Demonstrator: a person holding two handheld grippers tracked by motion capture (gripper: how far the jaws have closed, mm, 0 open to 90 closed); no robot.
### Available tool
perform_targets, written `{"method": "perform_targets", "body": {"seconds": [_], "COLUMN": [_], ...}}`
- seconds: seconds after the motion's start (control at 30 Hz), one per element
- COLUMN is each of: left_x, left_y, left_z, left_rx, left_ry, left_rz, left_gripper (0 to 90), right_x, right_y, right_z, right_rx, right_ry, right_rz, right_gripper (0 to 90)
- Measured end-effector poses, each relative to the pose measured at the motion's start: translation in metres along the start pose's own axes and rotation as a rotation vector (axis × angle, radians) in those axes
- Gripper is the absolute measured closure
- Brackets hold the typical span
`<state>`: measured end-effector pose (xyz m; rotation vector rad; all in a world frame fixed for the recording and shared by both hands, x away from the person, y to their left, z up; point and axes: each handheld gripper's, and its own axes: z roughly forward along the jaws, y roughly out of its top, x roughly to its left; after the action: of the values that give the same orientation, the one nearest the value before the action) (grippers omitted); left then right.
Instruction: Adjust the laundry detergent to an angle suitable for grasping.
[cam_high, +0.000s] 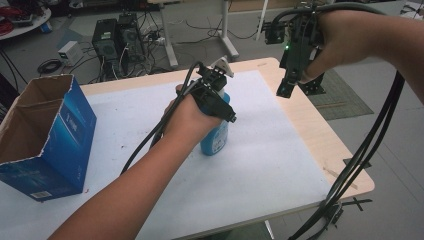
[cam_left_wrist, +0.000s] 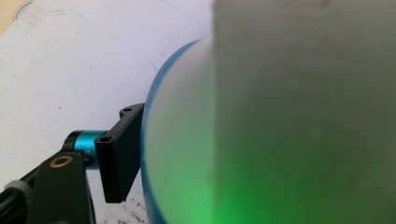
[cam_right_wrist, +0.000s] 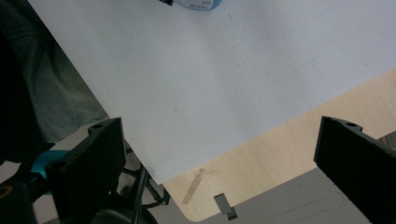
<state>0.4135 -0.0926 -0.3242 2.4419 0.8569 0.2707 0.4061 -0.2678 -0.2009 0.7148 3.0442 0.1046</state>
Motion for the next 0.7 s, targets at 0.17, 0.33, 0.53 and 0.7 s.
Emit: {"method": "perform_targets", "body": {"seconds": [0.17,0.33,0.53,0.7], "left_x": [0.0006,0.0012,-0.0012,-0.0015], "left_y": [0.0000,-0.0002,0.0000,-0.0003], "left_z": [-0.0010,-0.0008,-0.0004,0.0003], "left_rx": [0.010,0.011,0.021,0.013], "left_ry": [0.001,-0.002,-0.008,-0.015], "left_rz": [0.012,0.016,0.033,0.007], "left_gripper": [27.1,31.1,39.0,41.6], "right_x": [-0.0002,-0.0004,-0.0015,-0.0015], "right_y": [-0.0002,0.0000,-0.0010,-0.0020], "right_z": [-0.0001,0.0004,0.0013,0.0015], "right_rx": [-0.002,0.002,-0.001,-0.002], "right_ry": [0.000,0.001,0.002,0.002], "right_rz": [-0.001,0.004,0.008,0.011], "right_gripper": [1.4,1.4,1.4,1.4]}}
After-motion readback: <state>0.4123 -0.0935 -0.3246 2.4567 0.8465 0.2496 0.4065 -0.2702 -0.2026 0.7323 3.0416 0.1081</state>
